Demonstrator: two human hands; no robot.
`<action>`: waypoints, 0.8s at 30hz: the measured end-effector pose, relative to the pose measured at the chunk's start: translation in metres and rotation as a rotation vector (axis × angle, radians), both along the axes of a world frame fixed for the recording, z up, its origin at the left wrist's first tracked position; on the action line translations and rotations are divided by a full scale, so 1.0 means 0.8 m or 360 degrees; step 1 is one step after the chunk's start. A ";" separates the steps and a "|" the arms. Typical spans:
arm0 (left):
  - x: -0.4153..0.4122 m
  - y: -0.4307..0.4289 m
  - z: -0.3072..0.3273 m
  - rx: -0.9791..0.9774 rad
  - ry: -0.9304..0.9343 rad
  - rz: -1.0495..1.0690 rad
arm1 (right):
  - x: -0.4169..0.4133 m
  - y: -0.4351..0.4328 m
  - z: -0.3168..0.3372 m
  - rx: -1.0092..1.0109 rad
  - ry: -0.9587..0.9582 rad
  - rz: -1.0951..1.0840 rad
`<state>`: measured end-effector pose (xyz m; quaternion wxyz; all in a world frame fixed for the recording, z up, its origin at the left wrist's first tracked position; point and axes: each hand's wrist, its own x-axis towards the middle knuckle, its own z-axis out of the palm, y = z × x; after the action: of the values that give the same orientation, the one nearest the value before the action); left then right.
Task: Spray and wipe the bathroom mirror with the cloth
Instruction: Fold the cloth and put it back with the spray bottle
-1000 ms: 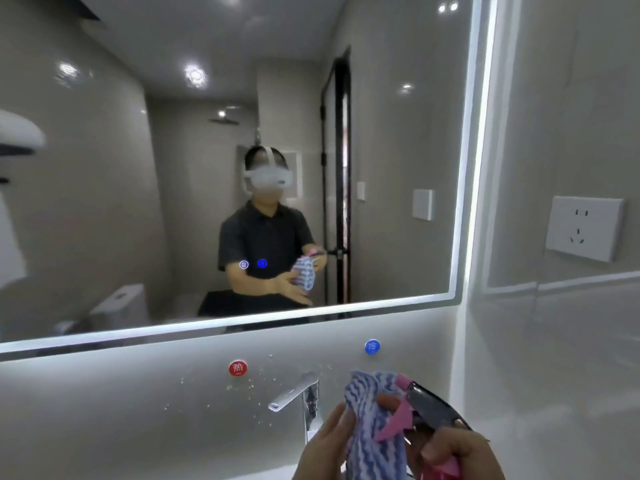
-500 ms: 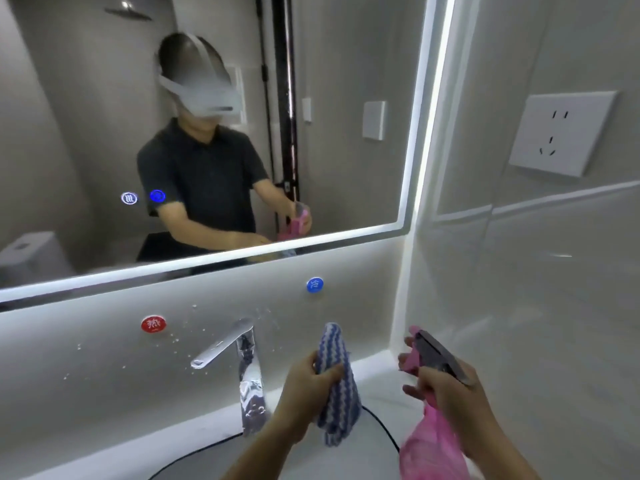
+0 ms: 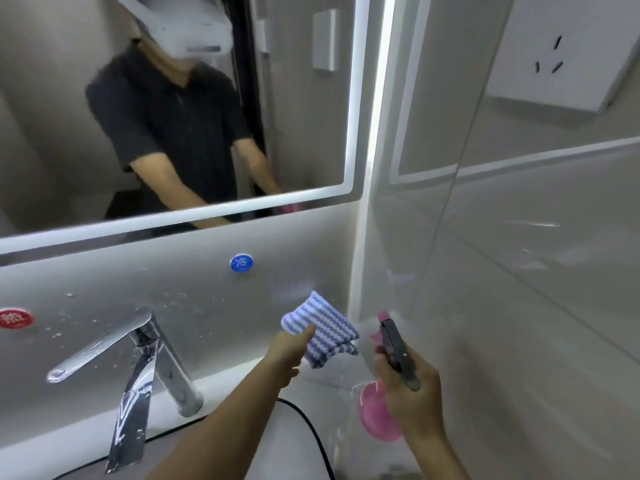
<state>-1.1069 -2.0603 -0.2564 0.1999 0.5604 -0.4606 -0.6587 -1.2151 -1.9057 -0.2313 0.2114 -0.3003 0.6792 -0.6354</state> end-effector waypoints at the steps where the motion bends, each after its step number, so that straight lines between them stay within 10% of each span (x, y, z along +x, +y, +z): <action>1: 0.004 0.003 -0.012 -0.0057 -0.0128 0.0043 | -0.005 0.000 -0.008 0.0008 -0.0028 -0.0006; 9: 0.054 0.006 -0.047 -0.0495 -0.0671 -0.0210 | -0.012 -0.059 -0.057 0.0266 -0.0162 0.0217; 15: 0.025 -0.043 -0.078 -0.0993 -0.1374 -0.1045 | -0.013 -0.102 -0.084 0.0302 0.0051 0.0269; 24: -0.086 -0.062 -0.200 -0.0920 -0.1574 -0.2052 | -0.042 -0.087 -0.112 0.0153 0.0284 0.0077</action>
<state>-1.1759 -2.1098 -0.4166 -0.3019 0.3392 -0.8724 -0.1808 -1.2484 -1.9755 -0.3213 0.1796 -0.3614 0.7176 -0.5677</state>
